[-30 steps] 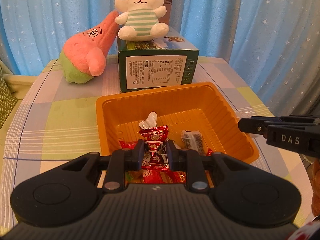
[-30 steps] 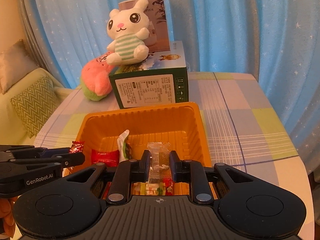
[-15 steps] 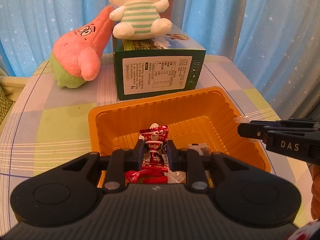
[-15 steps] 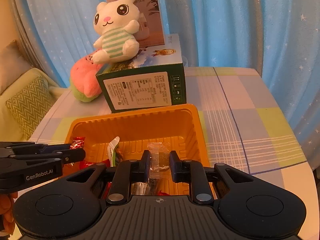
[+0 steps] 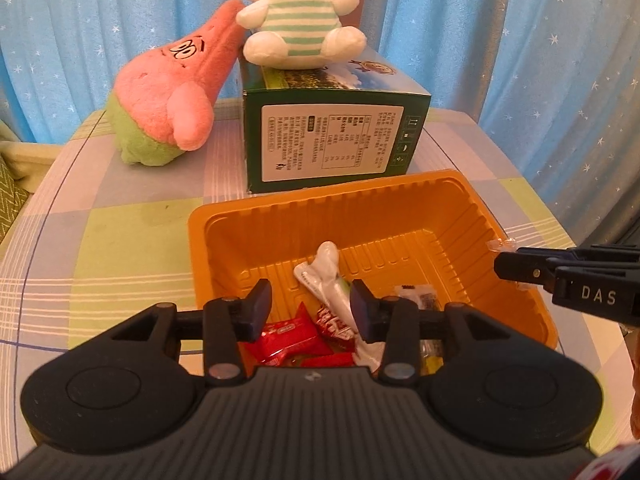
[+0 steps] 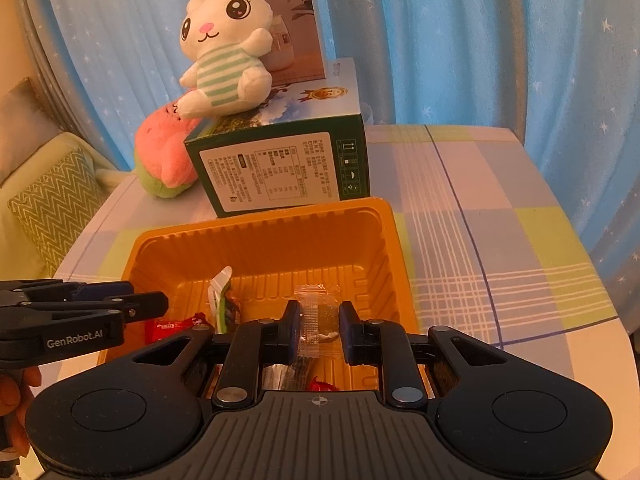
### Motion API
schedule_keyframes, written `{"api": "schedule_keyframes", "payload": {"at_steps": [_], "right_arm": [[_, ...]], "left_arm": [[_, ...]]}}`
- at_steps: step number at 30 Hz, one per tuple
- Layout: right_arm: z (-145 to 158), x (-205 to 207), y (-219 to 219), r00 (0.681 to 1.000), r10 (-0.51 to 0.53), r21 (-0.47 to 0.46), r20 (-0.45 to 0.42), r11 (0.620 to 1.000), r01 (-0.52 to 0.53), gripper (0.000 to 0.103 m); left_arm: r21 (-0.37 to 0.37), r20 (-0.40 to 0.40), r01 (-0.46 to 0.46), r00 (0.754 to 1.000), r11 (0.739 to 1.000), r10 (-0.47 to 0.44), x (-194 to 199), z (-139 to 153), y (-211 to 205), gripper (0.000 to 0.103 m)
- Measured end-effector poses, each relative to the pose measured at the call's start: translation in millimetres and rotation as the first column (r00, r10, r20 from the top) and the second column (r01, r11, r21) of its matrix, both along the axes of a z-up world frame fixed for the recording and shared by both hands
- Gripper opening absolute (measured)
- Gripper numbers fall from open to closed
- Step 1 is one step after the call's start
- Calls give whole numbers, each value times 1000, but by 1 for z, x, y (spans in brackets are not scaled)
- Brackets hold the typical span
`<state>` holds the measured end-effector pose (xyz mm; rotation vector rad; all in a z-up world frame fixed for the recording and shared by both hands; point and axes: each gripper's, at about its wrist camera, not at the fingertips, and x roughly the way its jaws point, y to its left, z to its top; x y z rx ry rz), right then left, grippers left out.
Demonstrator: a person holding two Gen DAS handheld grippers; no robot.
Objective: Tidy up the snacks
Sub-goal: 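Carry both candies over the orange tray and open both tools to drop them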
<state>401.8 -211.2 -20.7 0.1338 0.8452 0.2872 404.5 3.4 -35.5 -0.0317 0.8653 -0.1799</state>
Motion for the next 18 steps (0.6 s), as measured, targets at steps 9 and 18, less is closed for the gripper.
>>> {"api": "schedule_keyframes", "payload": {"at_steps": [9, 18], "right_arm": [[1, 2, 6, 1000, 1, 36, -5, 999, -1, 21], [3, 16, 14, 999, 31, 125, 33, 992, -35, 21]], "left_arm": [[9, 2, 1, 1000, 1000, -1, -5, -2, 4, 45], [13, 6, -9, 1000, 1000, 9, -6, -8, 11, 51]]}}
